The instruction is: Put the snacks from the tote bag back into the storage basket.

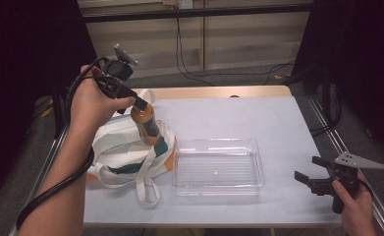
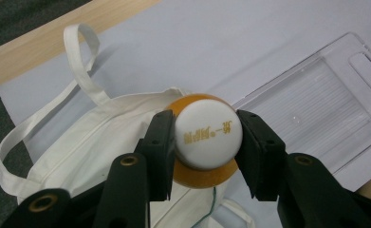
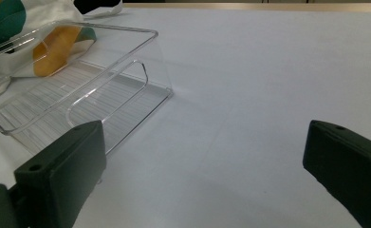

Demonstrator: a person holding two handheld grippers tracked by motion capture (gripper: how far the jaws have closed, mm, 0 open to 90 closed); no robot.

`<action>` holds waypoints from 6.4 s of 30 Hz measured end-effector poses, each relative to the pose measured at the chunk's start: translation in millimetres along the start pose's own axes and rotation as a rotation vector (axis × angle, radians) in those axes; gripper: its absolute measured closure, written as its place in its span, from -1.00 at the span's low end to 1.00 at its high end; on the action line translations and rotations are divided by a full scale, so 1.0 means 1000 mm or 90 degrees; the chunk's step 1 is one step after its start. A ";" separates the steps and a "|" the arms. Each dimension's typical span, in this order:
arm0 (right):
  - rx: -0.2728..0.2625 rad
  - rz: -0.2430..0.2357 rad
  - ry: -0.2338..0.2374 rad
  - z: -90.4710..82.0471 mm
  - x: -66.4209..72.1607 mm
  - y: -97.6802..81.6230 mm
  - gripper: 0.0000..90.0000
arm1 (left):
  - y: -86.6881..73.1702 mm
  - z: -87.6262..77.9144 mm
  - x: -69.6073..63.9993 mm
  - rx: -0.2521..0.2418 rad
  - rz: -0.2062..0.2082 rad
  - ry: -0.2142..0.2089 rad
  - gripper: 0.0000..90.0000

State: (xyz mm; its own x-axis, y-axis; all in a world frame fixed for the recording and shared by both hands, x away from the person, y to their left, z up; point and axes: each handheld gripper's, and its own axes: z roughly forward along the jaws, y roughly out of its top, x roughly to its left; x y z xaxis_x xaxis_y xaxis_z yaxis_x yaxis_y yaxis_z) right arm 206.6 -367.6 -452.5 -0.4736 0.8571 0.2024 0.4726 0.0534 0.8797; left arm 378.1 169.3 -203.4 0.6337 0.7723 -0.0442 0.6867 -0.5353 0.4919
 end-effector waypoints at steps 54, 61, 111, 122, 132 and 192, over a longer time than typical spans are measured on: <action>0.000 -0.006 0.008 0.000 0.001 0.001 -1.00 | 0.032 -0.004 -0.042 0.013 0.053 -0.064 0.32; 0.000 -0.005 0.008 0.000 0.002 0.001 -1.00 | 0.034 0.003 -0.047 0.027 0.069 -0.075 0.32; -0.001 -0.006 0.009 -0.001 0.002 0.000 -1.00 | 0.042 0.045 -0.072 0.076 0.160 -0.101 0.32; -0.004 -0.008 0.010 -0.002 0.003 0.001 -1.00 | 0.040 0.055 -0.075 0.087 0.174 -0.103 0.32; -0.003 -0.008 0.009 -0.002 0.003 0.000 -1.00 | 0.040 0.066 -0.078 0.101 0.184 -0.109 0.32; 0.003 -0.007 0.018 -0.001 0.003 0.000 -1.00 | 0.033 0.110 -0.067 0.165 0.181 -0.098 0.32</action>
State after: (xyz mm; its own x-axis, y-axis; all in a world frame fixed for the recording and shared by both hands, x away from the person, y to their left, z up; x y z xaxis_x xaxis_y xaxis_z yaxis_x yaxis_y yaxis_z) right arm 204.7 -365.4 -451.8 -0.5001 0.8413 0.2051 0.4704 0.0650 0.8801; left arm 397.3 62.2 -280.3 0.8433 0.5318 -0.0778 0.5314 -0.8033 0.2691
